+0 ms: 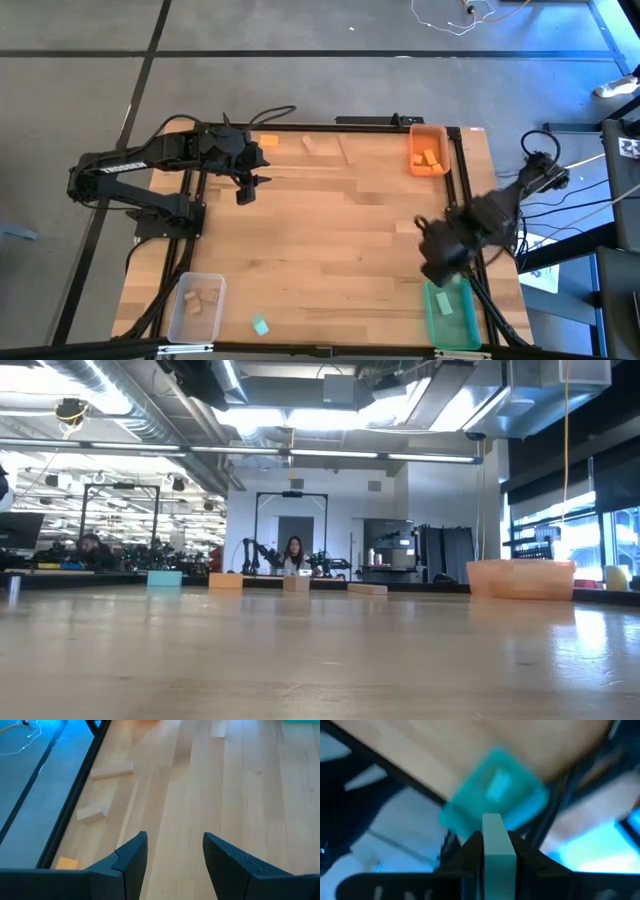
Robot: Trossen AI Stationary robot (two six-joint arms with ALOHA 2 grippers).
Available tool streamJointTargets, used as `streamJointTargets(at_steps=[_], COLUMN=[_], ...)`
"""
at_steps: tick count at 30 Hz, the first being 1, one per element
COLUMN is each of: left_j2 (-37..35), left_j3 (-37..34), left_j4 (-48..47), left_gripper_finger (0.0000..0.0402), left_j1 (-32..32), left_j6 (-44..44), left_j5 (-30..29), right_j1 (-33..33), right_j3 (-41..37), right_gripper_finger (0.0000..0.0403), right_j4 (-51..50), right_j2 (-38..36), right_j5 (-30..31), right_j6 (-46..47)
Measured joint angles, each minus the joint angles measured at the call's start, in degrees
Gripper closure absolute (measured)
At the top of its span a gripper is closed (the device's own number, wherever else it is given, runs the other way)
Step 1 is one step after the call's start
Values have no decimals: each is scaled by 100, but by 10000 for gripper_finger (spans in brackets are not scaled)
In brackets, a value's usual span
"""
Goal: Sort & place blocks by color
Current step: Put the blue block into the green bin
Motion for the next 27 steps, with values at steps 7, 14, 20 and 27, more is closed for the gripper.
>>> streamJointTargets(at_steps=[7, 14, 20, 27], left_j2=[2, 2, 2, 2], left_j3=[0, 0, 0, 0], left_j4=[29, 124, 143, 143], left_gripper_finger=[221, 221, 221, 221], left_j1=[0, 0, 0, 0], left_j6=[-20, -179, -341, -484], left_j5=[0, -2, -2, -1], right_j1=[986, 1439, 1465, 1465], right_j3=[-1649, -3164, -4089, -4544], right_gripper_finger=[345, 345, 345, 310], right_j4=[2528, 4566, 5658, 6100], right_j2=[-242, -107, -107, -107], right_j5=[-547, -606, -604, -650], right_j6=[1640, 2374, 2474, 2473])
